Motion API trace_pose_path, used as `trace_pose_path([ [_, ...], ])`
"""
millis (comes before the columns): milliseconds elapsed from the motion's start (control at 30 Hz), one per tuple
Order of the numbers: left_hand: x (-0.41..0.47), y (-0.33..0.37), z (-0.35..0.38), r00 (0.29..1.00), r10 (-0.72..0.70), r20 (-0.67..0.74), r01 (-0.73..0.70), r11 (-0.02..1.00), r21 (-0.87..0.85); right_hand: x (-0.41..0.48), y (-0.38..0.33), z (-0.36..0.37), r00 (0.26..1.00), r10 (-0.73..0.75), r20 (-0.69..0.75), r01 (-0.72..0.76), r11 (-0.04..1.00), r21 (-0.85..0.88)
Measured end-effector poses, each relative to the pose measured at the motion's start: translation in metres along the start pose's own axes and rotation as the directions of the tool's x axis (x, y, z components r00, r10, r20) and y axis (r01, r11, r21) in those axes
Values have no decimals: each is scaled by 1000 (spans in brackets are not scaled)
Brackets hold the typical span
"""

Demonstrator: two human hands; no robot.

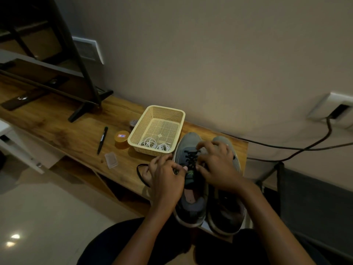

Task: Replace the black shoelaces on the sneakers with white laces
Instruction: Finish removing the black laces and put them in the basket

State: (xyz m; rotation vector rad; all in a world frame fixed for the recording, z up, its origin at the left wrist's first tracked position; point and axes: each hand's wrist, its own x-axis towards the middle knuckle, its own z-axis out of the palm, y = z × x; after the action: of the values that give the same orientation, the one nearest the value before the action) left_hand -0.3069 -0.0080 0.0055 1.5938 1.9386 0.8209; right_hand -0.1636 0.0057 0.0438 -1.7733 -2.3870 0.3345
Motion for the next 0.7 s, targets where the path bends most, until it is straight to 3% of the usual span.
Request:
trace_pose_path([
  [233,1,-1,1,1000,-27,-8,26,998,-65,-10,37,-23,981,170,-92,-155,977,146],
  [333,-2,1,2,1000,-13,-1,13,998,-60,-2,39,-13,919,328,-220,-281,934,220],
  [467,-4,2,3,993,113,38,-112,993,-36,3,35,-7,848,467,-250,-418,880,227],
  [567,2,4,5,974,209,84,-217,970,111,1,22,-6,882,389,-267,-339,916,215],
  [700,15,10,15,939,314,139,-342,898,278,1,4,4,968,241,-73,-242,970,-8],
])
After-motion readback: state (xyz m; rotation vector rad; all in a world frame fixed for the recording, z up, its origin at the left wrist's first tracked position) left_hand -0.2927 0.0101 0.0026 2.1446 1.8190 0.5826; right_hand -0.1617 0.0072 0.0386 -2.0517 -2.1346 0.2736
